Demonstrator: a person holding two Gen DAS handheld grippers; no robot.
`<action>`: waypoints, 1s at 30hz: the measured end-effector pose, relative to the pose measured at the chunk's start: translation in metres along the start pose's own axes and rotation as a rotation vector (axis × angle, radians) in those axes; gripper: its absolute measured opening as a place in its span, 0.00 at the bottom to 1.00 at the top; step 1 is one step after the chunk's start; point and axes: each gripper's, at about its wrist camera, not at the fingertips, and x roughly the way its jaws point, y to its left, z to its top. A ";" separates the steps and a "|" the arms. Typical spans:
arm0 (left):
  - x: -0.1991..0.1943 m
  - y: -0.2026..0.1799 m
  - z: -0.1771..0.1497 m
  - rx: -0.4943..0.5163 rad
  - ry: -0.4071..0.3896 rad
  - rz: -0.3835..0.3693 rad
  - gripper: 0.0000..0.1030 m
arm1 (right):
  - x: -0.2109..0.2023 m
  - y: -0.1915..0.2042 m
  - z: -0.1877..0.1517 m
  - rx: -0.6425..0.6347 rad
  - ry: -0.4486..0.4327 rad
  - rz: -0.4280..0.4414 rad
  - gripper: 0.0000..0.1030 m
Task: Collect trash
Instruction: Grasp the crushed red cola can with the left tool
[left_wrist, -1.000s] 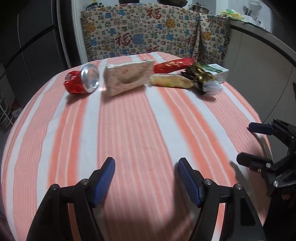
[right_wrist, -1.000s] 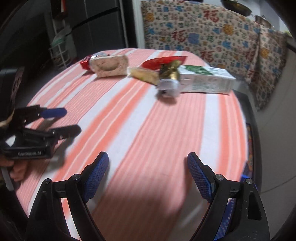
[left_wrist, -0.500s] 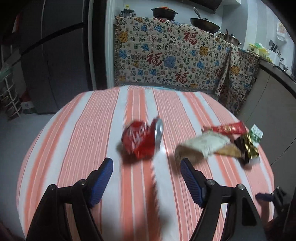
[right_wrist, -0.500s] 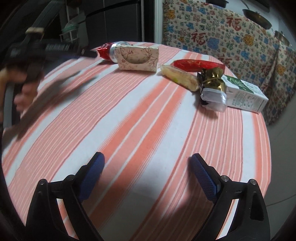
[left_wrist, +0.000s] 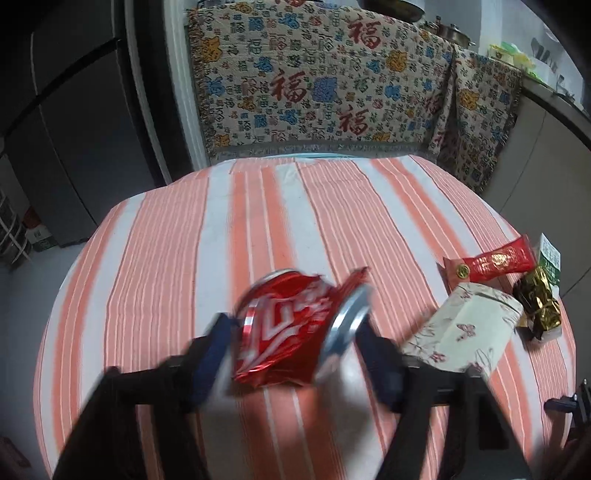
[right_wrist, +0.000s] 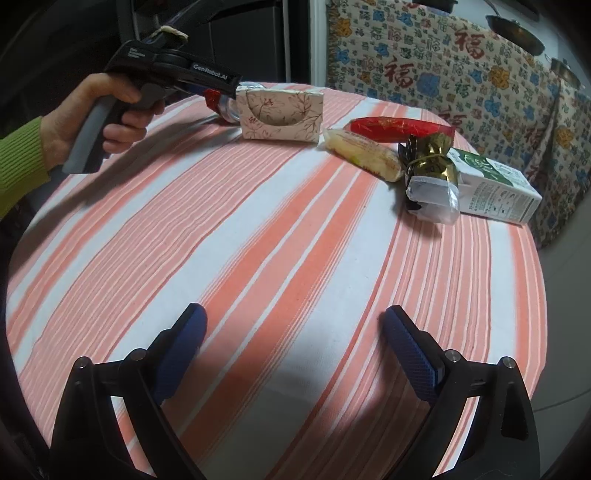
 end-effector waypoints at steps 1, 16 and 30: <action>-0.001 0.003 -0.001 -0.015 -0.004 -0.008 0.57 | 0.000 0.000 0.000 -0.001 0.001 0.001 0.95; -0.085 -0.041 -0.115 -0.007 0.030 -0.021 0.69 | -0.001 0.001 0.000 -0.001 0.002 0.001 0.95; -0.095 -0.022 -0.079 0.028 -0.016 -0.066 0.79 | -0.001 0.000 0.000 -0.001 0.005 0.009 0.96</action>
